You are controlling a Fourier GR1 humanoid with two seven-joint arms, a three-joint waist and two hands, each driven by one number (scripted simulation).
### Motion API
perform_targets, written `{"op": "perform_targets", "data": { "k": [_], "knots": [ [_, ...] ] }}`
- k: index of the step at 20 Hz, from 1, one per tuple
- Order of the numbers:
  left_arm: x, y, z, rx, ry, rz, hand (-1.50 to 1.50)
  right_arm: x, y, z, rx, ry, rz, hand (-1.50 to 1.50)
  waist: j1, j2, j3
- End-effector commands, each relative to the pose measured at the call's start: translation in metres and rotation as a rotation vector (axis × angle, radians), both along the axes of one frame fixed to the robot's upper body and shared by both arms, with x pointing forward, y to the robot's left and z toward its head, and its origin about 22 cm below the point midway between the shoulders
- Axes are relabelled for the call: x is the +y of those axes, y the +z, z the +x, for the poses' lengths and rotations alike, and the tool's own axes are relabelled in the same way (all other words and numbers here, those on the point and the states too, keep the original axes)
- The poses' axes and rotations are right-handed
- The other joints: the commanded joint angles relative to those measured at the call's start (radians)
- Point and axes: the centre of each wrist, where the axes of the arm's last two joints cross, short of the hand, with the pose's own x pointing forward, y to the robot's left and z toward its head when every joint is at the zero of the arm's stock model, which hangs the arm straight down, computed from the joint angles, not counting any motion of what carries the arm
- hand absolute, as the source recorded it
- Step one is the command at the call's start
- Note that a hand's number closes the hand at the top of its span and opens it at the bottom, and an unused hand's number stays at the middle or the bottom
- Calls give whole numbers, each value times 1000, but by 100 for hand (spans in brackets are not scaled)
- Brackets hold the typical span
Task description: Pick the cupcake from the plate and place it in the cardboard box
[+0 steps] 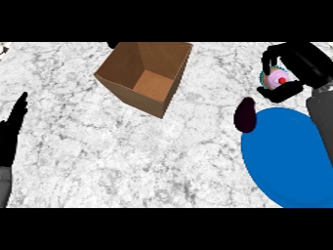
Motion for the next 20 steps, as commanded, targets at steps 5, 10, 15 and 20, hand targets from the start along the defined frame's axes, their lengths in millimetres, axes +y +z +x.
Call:
{"op": "perform_targets", "data": {
  "k": [5, 10, 15, 20],
  "knots": [
    [-6, 0, 10, -5, 10, 1, 0, 60, 55, 26, -123, 206, 140, 150, -11, -1, -1],
    [8, 1, 8, 10, 23, -2, 0, 103, 64, 29, -29, 286, 210, 150, -17, -3, -1],
    [-8, 5, 9, -17, 15, 13, 0, 182, 86, 21, 62, 299, 329, 150, -18, -7, -1],
    [7, -5, -10, -2, -11, 14, 0, 209, 104, 41, 120, 235, 367, 150, 10, 2, -2]
  ]
}}
